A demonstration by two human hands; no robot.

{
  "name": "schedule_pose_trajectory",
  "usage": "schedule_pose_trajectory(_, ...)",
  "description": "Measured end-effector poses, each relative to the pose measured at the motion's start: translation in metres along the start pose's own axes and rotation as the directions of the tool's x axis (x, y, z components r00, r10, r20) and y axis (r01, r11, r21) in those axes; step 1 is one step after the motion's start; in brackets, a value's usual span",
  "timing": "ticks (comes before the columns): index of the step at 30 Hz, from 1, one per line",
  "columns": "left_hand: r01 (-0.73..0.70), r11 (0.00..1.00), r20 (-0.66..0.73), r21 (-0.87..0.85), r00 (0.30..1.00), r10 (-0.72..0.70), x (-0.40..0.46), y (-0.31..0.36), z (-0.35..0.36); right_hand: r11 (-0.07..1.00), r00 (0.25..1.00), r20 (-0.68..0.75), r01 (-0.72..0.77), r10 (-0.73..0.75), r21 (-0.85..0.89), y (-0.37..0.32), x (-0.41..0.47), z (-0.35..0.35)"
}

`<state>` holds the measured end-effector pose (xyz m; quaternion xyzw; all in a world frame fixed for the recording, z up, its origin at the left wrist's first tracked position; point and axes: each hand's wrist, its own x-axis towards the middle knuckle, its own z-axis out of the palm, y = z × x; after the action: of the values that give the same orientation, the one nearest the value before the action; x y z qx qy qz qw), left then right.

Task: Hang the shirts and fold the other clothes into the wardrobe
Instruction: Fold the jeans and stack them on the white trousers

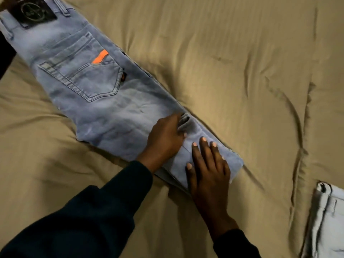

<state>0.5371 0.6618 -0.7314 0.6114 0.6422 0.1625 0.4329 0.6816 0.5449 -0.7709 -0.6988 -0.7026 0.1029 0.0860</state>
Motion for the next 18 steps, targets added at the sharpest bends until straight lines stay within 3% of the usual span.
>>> schedule_pose_trajectory(3, -0.167, 0.929, -0.270, 0.330, 0.927, 0.262, 0.004, 0.003, 0.022, 0.998, 0.999, 0.025, -0.024, 0.025, -0.057, 0.007, 0.001, 0.006)
schedule_pose_trajectory(4, -0.193, 0.865, -0.261, 0.464, 0.903, 0.341, 0.003, -0.005, 0.030, 0.998, 0.998, 0.054, -0.028, 0.032, -0.062, 0.010, 0.001, 0.011)
schedule_pose_trajectory(6, -0.271, 0.721, -0.081, 0.638, 0.907, 0.413, -0.003, -0.030, 0.049, 0.997, 0.994, 0.104, -0.031, 0.037, -0.065, 0.015, -0.002, 0.024)
schedule_pose_trajectory(8, -0.330, 0.645, 0.048, 0.689, 0.909, 0.413, -0.007, -0.055, 0.059, 0.998, 0.991, 0.127, -0.028, 0.036, -0.061, 0.019, -0.002, 0.036)
schedule_pose_trajectory(18, -0.292, 0.639, -0.011, 0.712, 0.905, 0.426, 0.005, -0.072, 0.071, 0.999, 0.996, 0.080, -0.027, 0.030, -0.047, 0.021, -0.001, 0.050)
